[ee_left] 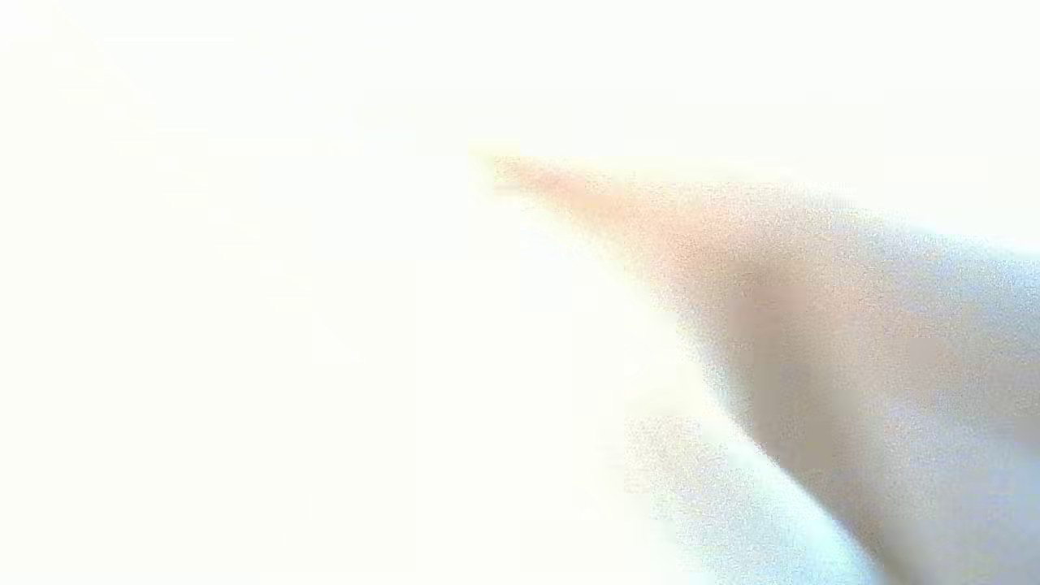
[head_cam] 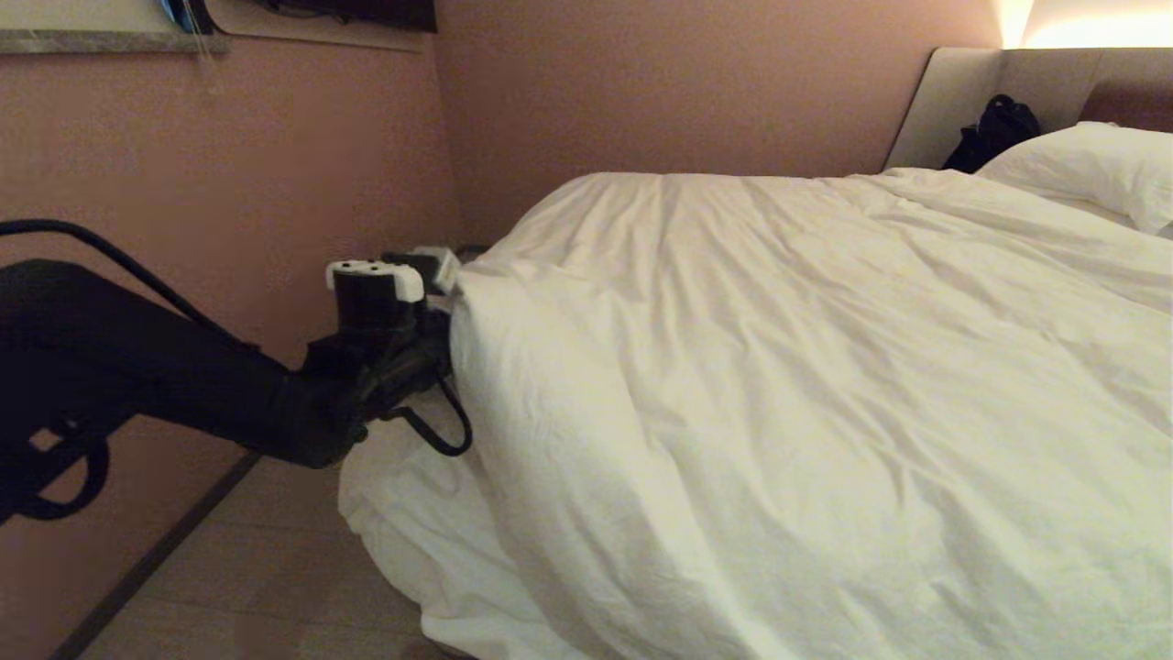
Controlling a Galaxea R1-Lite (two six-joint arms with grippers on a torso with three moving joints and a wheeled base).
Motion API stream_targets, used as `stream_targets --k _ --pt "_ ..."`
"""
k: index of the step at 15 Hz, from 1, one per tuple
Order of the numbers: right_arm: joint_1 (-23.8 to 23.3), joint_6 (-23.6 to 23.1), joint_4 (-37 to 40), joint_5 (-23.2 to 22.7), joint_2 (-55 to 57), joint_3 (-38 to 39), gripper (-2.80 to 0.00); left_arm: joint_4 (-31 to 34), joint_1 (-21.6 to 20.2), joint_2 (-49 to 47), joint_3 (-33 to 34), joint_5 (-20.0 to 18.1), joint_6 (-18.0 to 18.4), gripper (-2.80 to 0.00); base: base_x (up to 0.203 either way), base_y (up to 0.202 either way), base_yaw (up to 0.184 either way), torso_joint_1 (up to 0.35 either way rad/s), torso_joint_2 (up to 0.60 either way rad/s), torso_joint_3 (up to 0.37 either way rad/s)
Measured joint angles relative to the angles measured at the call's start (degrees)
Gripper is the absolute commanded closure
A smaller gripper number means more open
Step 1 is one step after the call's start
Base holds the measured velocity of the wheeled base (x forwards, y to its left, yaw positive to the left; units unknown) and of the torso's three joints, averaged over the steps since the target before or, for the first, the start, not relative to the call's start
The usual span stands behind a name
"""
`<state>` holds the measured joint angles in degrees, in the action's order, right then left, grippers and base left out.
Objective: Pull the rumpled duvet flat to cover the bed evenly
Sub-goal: Flatten the corners of the folded blanket
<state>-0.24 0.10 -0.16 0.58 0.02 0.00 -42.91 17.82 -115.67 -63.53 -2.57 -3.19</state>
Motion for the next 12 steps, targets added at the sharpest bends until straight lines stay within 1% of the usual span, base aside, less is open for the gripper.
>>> stream_targets --k 3,6,10,12 --pt "-0.02 -0.01 0.0 -0.01 0.0 0.0 0.0 3.13 -0.89 5.83 1.86 0.04 0.22 0.0 0.0 0.0 0.0 0.0 0.0 0.0" --pt "-0.02 0.0 0.0 -0.01 0.0 0.0 0.0 3.26 -1.99 10.06 4.98 0.04 0.46 0.0 0.0 0.0 0.0 0.0 0.0 0.0" --pt "0.0 -0.01 0.0 0.02 0.0 0.0 0.0 4.25 -4.88 14.3 7.99 -0.04 2.05 0.0 0.0 0.0 0.0 0.0 0.0 0.0" --pt "0.0 0.0 0.0 -0.03 0.0 0.0 0.0 4.38 -5.98 15.53 10.43 -0.06 2.21 0.0 0.0 0.0 0.0 0.0 0.0 0.0"
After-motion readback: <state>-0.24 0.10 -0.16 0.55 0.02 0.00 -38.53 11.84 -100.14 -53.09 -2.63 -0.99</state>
